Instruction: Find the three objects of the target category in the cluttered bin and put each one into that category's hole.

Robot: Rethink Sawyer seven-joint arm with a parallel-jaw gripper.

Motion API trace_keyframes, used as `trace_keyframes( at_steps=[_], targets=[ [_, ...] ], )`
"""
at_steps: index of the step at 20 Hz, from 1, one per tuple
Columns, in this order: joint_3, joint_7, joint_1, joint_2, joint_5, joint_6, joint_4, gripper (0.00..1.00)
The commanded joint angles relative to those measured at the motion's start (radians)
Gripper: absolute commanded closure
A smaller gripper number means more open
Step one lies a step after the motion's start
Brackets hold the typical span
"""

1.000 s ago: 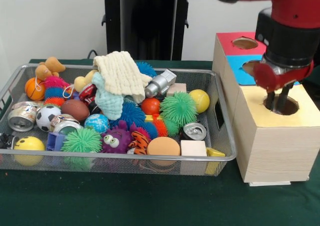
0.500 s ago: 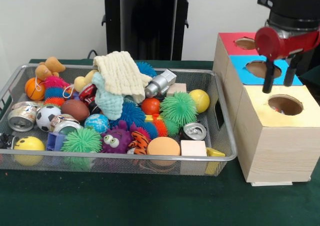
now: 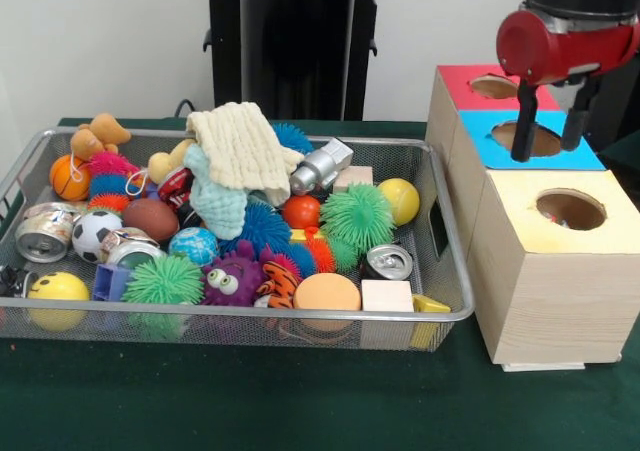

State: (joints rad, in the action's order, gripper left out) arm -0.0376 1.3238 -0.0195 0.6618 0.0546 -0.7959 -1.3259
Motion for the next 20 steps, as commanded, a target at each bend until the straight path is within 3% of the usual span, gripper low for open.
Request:
trace_keyframes(
  at_steps=[1,5,10,20],
  targets=[
    [-0.01,0.061,-0.118,0.026,0.0,-0.057,-0.139,0.0],
    [-0.052,-0.085,-0.222,0.006,0.047,-0.021,-0.171,0.0],
    [-0.118,-0.189,-0.311,-0.013,0.091,0.013,-0.202,0.0],
    [-0.226,-0.186,-0.421,-0.04,0.176,0.101,-0.245,0.0]
  ],
)
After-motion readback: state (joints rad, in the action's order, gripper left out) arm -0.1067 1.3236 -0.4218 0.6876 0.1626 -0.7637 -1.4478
